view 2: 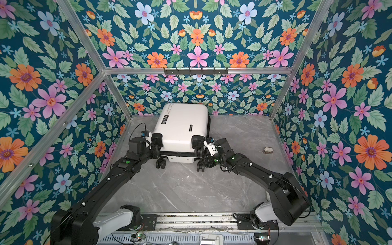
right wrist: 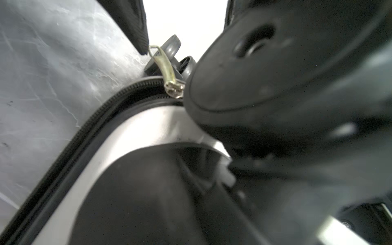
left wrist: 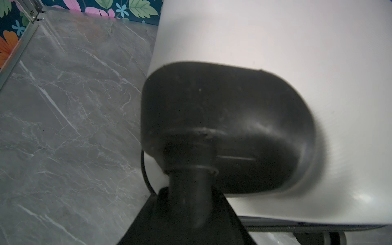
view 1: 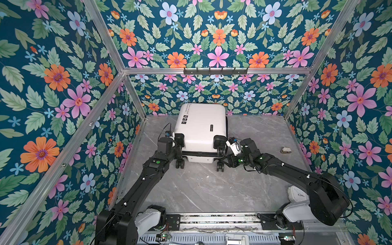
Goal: Pack the luggage
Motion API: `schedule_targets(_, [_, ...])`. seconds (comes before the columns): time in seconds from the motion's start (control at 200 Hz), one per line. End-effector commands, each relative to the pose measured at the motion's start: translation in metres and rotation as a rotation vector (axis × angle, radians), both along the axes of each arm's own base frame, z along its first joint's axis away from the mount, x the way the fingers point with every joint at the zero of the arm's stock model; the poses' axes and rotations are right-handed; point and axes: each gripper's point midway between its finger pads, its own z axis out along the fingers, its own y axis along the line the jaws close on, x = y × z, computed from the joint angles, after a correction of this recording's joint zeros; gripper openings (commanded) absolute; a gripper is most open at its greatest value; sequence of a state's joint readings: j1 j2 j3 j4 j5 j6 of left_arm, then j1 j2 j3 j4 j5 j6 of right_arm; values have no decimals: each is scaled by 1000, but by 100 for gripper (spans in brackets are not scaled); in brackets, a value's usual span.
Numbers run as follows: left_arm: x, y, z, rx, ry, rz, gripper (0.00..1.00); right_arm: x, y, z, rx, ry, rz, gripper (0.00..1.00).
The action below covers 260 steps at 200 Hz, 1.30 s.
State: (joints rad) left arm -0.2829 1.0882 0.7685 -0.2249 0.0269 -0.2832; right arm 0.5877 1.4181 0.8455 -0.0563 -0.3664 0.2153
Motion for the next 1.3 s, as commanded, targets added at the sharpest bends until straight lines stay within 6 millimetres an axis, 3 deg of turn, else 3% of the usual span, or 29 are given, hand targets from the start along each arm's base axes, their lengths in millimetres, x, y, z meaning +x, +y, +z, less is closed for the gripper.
schedule_targets(0.0, [-4, 6, 8, -5, 2, 33, 9, -1, 0, 2, 0, -19, 25, 58])
schedule_targets(0.13, [-10, 8, 27, -23, -20, 38, 45, 0, -5, 4, 27, -8, 26, 60])
schedule_targets(0.22, [-15, 9, 39, -37, -35, 47, 56, 3, -10, 3, 27, -2, 13, 61])
schedule_targets(0.53, [-52, 6, 65, -121, -11, 57, 59, 8, -24, 8, 71, -9, 7, 65])
schedule_targets(0.795, [-78, -51, 79, -218, -20, -34, 57, -3, -10, 14, 152, 19, 127, 62])
schedule_targets(1.02, [-82, -102, 82, -275, -23, -134, 57, -8, -2, 5, 181, 76, 179, 58])
schedule_targets(1.295, [-80, -126, 82, -282, -23, -176, 58, 0, 7, 0, 199, 104, 194, 53])
